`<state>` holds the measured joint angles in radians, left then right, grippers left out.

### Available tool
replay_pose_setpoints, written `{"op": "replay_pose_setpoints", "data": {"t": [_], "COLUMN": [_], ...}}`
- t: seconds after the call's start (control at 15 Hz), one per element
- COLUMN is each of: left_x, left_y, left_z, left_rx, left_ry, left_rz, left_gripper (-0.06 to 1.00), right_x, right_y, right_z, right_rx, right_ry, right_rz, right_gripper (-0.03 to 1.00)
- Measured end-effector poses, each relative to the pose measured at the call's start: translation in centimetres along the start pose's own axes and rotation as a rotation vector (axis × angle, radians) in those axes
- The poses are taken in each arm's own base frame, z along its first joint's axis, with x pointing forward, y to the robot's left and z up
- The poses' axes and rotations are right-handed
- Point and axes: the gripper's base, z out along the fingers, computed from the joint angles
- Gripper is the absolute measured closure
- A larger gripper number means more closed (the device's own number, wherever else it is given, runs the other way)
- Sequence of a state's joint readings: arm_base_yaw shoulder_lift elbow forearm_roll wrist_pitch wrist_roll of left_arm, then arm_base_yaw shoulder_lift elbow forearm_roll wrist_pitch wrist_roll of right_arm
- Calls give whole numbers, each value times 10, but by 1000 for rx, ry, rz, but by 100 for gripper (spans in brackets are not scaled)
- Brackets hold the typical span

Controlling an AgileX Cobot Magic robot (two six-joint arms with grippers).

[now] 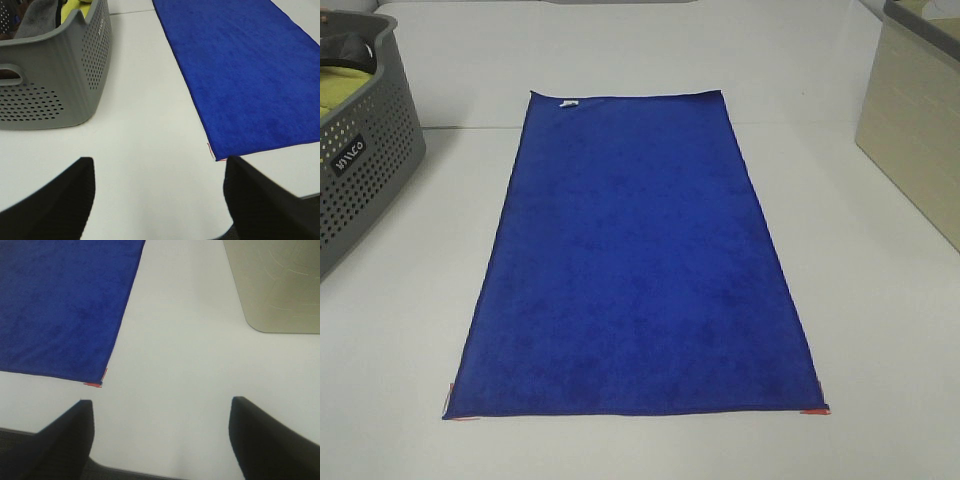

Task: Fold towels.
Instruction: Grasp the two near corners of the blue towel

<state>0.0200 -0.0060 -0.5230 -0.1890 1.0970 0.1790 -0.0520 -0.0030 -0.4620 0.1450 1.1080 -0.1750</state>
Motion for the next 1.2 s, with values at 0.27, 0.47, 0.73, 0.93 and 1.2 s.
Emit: {"op": "replay_pose_setpoints", "data": {"t": [0.27, 0.47, 0.73, 0.93, 1.2], "left_x": [0, 0, 0, 0, -1], "left_y": [0, 0, 0, 0, 1], "left_z": [0, 0, 0, 0, 0], "left_rx": [0, 0, -1, -3, -8], "left_ry": [0, 0, 0, -5, -7], "left_rz": [0, 0, 0, 1, 4], "left_gripper": [25, 25, 25, 25, 25], "right_x": [0, 0, 0, 0, 0], "right_y": [0, 0, 0, 0, 0], "right_z": [0, 0, 0, 0, 0], "right_rx": [0, 0, 0, 0, 0], "right_ry": [0, 0, 0, 0, 0], "right_rz": [0, 0, 0, 0, 0], "right_gripper": [23, 23, 23, 23, 23]}}
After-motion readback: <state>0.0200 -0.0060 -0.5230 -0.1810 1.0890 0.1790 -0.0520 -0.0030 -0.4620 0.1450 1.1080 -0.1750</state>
